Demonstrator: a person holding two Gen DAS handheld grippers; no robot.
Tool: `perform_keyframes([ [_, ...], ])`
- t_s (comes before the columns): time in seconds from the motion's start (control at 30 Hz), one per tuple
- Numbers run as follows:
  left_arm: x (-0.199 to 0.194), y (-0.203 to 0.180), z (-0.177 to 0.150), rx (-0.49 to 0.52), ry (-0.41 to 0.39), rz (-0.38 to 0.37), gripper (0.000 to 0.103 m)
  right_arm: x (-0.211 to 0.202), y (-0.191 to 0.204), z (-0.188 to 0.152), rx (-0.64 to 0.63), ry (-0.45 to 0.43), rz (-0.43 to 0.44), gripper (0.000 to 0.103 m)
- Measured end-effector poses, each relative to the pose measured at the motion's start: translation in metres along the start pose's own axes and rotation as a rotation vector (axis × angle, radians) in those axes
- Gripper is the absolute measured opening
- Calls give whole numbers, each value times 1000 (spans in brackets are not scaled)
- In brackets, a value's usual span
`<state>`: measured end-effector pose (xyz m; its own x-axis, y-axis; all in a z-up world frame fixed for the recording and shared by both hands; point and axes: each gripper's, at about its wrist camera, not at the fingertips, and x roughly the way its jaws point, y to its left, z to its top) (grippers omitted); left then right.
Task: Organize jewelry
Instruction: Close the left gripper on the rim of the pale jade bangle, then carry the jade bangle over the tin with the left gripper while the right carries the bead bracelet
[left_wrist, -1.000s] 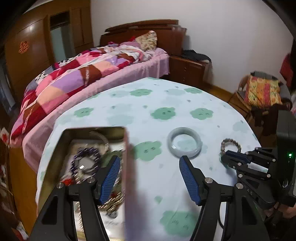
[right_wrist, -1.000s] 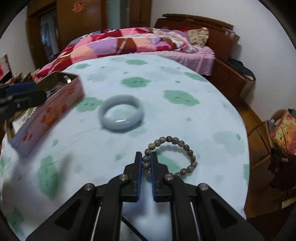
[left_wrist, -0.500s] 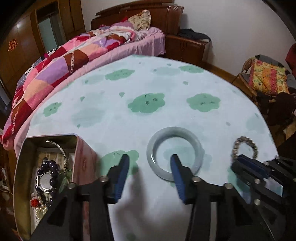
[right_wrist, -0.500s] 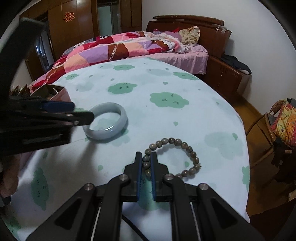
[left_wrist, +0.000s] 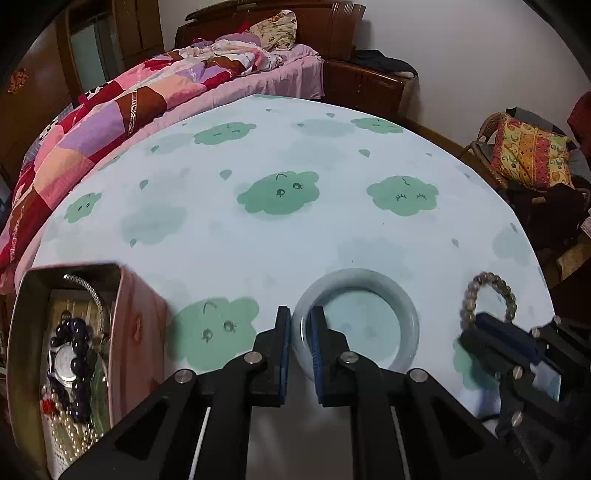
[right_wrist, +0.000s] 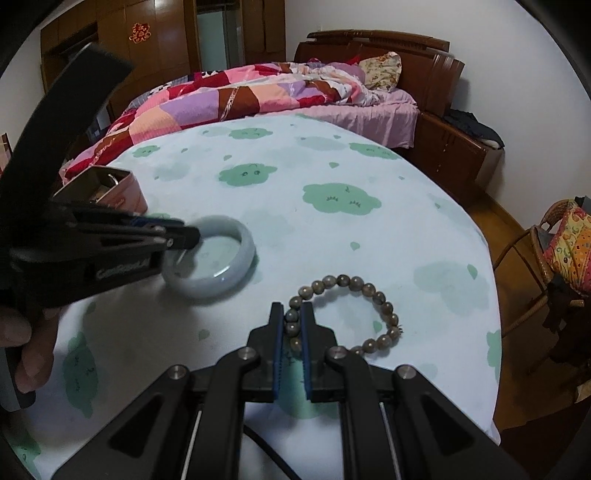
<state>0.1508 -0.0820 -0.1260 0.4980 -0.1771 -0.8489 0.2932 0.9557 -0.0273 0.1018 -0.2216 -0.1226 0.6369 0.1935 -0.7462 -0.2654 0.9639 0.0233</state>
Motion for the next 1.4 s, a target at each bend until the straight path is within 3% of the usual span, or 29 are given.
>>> perform_keyframes([
  [0.7, -67, 13, -28, -26, -136, -22, 10, -24, 3, -1, 17, -116, 30, 11],
  [1.4, -145, 62, -44, -117, -273, 17, 10, -73, 47, 37, -78, -253, 98, 11],
])
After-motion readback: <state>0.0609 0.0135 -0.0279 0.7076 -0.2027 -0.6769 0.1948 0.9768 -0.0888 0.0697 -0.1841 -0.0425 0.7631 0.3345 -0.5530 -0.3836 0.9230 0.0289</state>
